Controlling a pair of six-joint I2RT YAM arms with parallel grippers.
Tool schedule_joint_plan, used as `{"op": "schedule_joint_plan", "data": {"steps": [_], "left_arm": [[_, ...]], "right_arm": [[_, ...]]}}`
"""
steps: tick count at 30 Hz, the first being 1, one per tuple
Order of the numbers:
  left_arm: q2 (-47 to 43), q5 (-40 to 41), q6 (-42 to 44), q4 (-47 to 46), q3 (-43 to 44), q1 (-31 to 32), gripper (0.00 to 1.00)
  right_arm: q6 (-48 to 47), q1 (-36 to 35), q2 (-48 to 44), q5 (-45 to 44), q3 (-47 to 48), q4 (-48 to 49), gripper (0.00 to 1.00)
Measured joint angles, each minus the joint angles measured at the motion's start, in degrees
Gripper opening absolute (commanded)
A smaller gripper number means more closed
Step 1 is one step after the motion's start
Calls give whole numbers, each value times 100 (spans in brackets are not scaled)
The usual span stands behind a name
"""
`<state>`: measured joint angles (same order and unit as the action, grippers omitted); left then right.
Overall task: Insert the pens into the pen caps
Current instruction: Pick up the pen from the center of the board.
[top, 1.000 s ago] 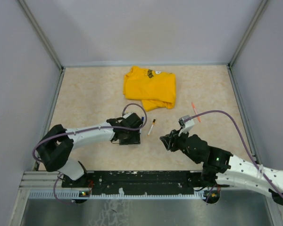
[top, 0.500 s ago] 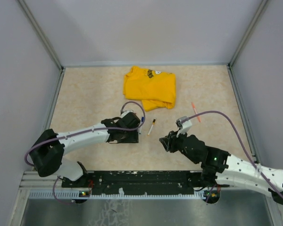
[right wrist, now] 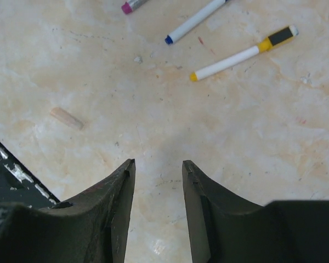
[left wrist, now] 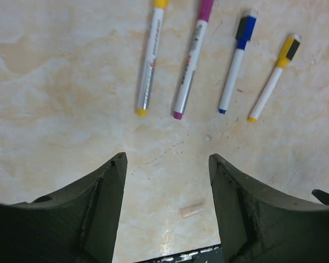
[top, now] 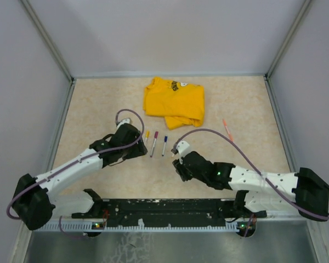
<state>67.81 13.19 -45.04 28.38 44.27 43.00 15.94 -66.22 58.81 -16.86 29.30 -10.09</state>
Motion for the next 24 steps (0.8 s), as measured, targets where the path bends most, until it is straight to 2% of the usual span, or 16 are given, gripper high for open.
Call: {"op": "schedule_joint_plan", "data": {"steps": [3, 5, 15, 21, 24], "left_arm": [[-306, -37, 136, -15, -116, -382, 67], [-448, -37, 229, -11, -168, -553, 67], [-590, -37, 549, 11, -190, -616, 67], [-590, -37, 619, 11, -192, -616, 67], [-590, -37, 634, 13, -212, -616, 67]], "right_arm": [[-103, 225, 317, 46, 393, -103, 41], [-125, 651, 411, 146, 619, -166, 41], [-26, 3541, 382, 599, 992, -546, 42], [-9, 4513, 382, 887, 1091, -730, 42], [-258, 4656, 382, 1578, 1093, -737, 43]]}}
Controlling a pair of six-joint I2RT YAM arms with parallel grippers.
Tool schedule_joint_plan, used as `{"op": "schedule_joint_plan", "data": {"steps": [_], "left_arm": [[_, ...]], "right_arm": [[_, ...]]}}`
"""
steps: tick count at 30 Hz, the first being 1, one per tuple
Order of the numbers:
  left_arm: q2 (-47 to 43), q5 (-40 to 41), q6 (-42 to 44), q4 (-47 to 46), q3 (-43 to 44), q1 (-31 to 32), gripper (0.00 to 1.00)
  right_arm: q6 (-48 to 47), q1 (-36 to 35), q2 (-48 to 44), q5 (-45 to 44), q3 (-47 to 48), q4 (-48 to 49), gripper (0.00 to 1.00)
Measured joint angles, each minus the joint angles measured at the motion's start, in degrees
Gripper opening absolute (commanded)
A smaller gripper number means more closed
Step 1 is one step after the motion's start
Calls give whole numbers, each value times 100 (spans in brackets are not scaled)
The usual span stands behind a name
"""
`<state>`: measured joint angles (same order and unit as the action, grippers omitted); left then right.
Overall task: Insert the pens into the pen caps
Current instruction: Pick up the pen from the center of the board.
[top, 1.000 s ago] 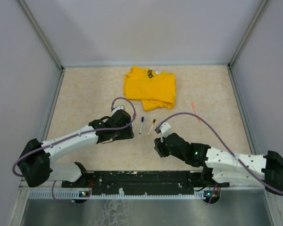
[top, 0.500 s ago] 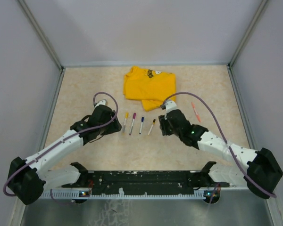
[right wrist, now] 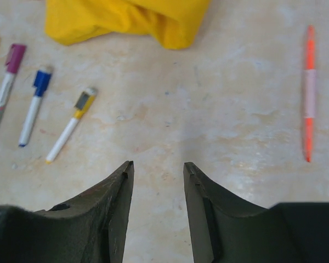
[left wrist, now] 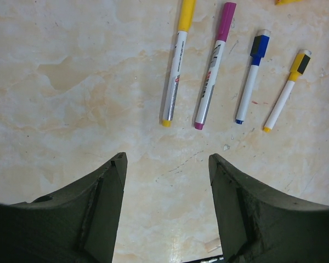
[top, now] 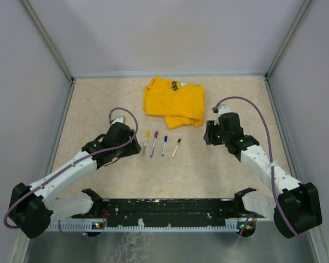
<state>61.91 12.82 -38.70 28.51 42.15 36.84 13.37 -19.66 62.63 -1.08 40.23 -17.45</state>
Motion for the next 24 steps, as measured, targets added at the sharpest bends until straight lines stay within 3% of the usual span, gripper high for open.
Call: {"op": "schedule_joint_plan", "data": {"steps": [3, 9, 24], "left_arm": [[0, -2, 2, -7, -15, 0, 67], [26, -24, 0, -26, -31, 0, 67], [142, -181, -9, -149, -92, 0, 67]], "right_arm": [[-286, -216, -24, 686, -7, 24, 43], [-614, -1438, -378, 1110, -286, 186, 43], [-428, -1497, -986, 1141, -761, 289, 43]]}}
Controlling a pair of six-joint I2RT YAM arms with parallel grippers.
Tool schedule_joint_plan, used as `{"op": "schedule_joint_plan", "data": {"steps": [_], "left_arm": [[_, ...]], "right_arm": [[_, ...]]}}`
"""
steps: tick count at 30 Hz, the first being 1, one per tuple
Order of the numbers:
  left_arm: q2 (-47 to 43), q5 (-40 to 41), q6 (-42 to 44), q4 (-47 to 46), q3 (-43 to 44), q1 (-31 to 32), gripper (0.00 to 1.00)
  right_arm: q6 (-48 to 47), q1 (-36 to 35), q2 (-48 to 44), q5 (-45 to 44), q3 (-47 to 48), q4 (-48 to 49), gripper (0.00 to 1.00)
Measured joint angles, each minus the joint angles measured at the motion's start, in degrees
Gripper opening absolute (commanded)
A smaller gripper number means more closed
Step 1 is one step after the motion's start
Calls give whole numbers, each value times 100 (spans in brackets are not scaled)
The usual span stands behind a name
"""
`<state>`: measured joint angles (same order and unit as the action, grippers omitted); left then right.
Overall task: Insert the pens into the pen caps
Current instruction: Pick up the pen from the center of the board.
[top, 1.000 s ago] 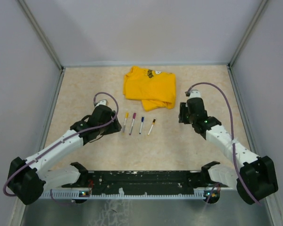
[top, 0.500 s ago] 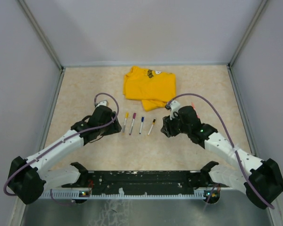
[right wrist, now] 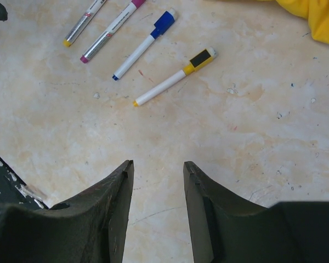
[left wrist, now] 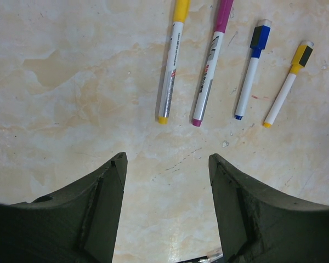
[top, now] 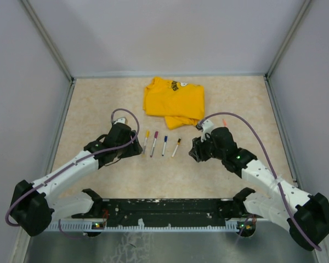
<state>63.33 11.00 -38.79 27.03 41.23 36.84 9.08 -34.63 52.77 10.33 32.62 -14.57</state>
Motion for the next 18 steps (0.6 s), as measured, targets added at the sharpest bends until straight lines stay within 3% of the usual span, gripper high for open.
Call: {"op": "schedule_joint_plan", "data": {"steps": [10, 15, 18], "left_arm": [[0, -9, -15, -7, -4, 0, 67], [31, -11, -15, -11, -4, 0, 67], [59, -13, -13, -11, -4, 0, 67]], "right_arm": [[39, 0, 4, -116, 2, 0, 43], [372, 33, 136, -1187, 109, -249, 44], [553, 442, 334, -1635, 398, -483, 44]]}}
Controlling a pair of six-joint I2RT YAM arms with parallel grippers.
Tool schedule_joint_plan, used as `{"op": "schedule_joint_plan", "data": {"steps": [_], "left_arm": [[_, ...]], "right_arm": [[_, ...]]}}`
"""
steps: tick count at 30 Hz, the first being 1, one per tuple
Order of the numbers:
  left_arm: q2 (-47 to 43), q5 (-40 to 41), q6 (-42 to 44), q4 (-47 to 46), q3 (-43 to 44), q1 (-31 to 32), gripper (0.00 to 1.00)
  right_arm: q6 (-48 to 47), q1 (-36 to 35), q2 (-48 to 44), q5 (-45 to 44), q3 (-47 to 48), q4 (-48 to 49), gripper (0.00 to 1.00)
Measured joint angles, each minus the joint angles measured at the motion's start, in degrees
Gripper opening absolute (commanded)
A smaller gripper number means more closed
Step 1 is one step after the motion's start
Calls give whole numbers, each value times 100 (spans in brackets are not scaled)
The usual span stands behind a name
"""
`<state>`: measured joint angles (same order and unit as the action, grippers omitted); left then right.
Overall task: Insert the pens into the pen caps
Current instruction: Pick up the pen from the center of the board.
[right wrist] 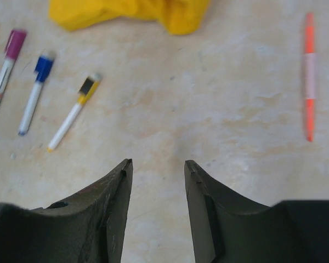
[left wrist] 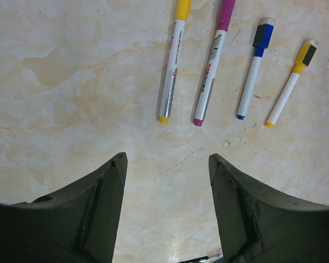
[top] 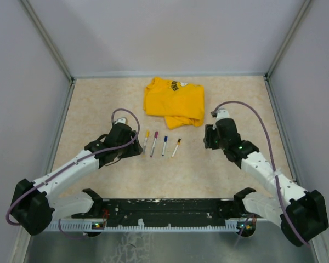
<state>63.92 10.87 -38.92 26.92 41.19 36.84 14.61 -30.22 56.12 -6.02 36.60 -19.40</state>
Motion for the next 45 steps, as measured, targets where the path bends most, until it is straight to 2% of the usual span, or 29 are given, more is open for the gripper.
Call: {"op": "schedule_joint_plan", "data": {"steps": [6, 18, 33, 45], "left_arm": [[-2, 0, 0, 0, 0, 0, 67], [-170, -4, 24, 9, 0, 0, 67], [-251, -4, 87, 59, 0, 0, 67], [-431, 4, 122, 197, 0, 0, 67]], "right_arm": [[223, 1453, 474, -205, 404, 109, 45], [-7, 2345, 2256, -289, 942, 490, 47], [-461, 2892, 3438, 160, 1329, 514, 45], [-542, 3001, 4168, 275, 1899, 498, 28]]}}
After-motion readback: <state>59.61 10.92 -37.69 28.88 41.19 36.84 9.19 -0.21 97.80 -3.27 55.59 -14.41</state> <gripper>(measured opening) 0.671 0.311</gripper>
